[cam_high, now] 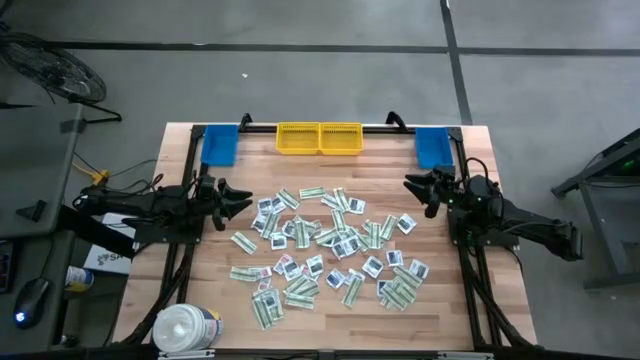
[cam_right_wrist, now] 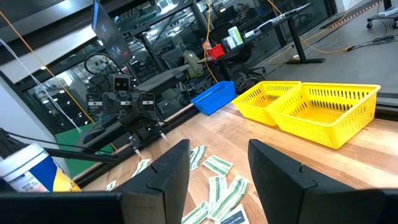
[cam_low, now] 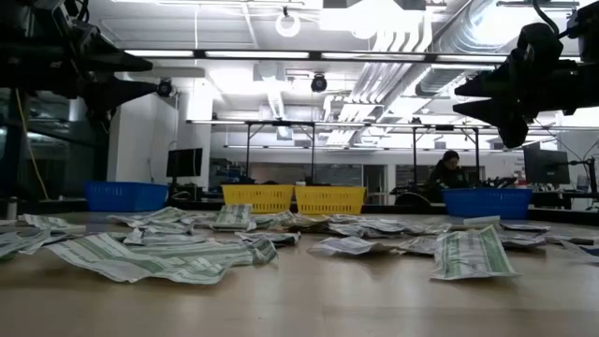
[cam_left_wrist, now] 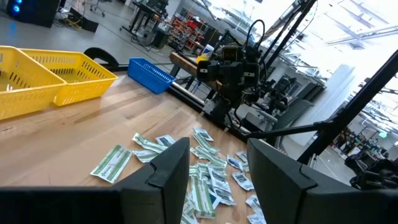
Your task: Pick & Place First Aid Supplies
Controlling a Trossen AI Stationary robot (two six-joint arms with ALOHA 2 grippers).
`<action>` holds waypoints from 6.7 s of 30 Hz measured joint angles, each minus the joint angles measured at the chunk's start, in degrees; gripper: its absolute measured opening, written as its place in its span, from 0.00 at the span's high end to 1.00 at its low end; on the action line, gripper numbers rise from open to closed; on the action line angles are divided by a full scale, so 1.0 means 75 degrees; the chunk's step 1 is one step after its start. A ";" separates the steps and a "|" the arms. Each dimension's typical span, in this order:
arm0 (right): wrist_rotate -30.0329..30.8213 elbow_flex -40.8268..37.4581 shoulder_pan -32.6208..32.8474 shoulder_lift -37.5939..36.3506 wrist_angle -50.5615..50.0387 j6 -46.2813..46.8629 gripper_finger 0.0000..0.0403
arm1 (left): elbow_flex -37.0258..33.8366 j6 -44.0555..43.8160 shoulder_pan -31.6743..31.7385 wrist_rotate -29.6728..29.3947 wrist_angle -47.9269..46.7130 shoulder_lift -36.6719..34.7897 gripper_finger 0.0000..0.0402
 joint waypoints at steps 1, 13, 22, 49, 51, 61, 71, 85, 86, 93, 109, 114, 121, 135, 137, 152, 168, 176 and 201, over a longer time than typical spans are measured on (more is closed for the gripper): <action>0.0005 0.0001 0.0001 -0.0002 0.0020 0.0207 0.61 | 0.0000 0.0001 0.0003 -0.0003 -0.0003 -0.0001 0.60; 0.0365 0.0000 -0.0002 -0.0002 0.0118 0.0333 0.61 | -0.0001 0.0003 0.0000 -0.0002 0.0000 0.0000 0.60; 0.0521 0.1599 0.0001 0.0926 -0.2273 -0.0338 0.61 | -0.0002 0.0002 0.0000 -0.0003 -0.0003 -0.0001 0.60; 0.0387 0.5706 0.0728 0.8379 -0.7448 0.1069 0.64 | 0.0000 0.0000 0.0002 -0.0003 -0.0006 -0.0003 0.60; 0.0396 0.5880 0.1052 0.8754 -0.7629 0.1196 0.65 | -0.0001 0.0000 0.0001 0.0000 -0.0003 -0.0003 0.60; 0.0365 0.5489 0.2566 0.9934 -0.7699 0.2773 0.65 | -0.0001 0.0002 0.0001 -0.0001 -0.0006 0.0000 0.60; 0.0898 0.4768 0.2991 1.0134 -0.6933 0.4034 0.65 | 0.0000 0.0003 0.0003 0.0000 -0.0006 -0.0001 0.60; 0.1021 0.3849 0.2883 1.0087 -0.5977 0.4367 0.65 | 0.0000 0.0001 0.0002 0.0000 -0.0006 -0.0001 0.60; 0.0983 0.3846 0.2883 1.0087 -0.5950 0.4382 0.65 | 0.0000 0.0003 0.0002 -0.0001 -0.0006 -0.0001 0.60; 0.0738 0.3841 0.2874 1.0094 -0.5899 0.4548 0.69 | -0.0001 0.0003 0.0003 -0.0002 -0.0006 -0.0002 0.60; 0.0537 0.3838 0.2877 1.0110 -0.5739 0.4491 0.97 | -0.0001 0.0001 0.0002 -0.0002 -0.0006 -0.0002 0.60; 0.0490 0.3972 0.2877 1.0148 -0.6050 0.4479 0.99 | 0.0000 0.0000 0.0001 -0.0001 -0.0006 -0.0001 0.60; 0.0468 0.4736 0.2772 1.0161 -0.7005 0.4075 1.00 | -0.0002 0.0001 0.0003 -0.0001 -0.0006 -0.0003 0.60; 0.1505 0.6687 0.0842 1.0145 -0.8931 0.1963 1.00 | 0.0000 0.0003 0.0000 0.0000 -0.0006 -0.0003 0.60; 0.1655 0.6945 0.0470 1.0142 -0.9128 0.1592 1.00 | -0.0002 0.0001 0.0002 0.0000 -0.0006 -0.0002 0.60; 0.2144 0.7414 -0.2767 1.0127 -0.9360 -0.0557 1.00 | 0.0000 0.0003 0.0003 0.0000 -0.0006 0.0000 0.60; 0.2389 0.7344 -0.4167 1.0127 -0.7678 0.0451 1.00 | 0.0000 0.0000 0.0000 0.0000 -0.0006 -0.0003 0.60; 0.3101 0.7344 -0.4164 1.0133 -0.7071 0.1600 1.00 | -0.0001 0.0002 0.0000 -0.0002 -0.0006 0.0000 0.60; 0.4843 0.6636 -0.3887 1.1692 -0.7166 0.4828 1.00 | -0.0002 0.0003 0.0001 -0.0001 -0.0006 0.0000 0.60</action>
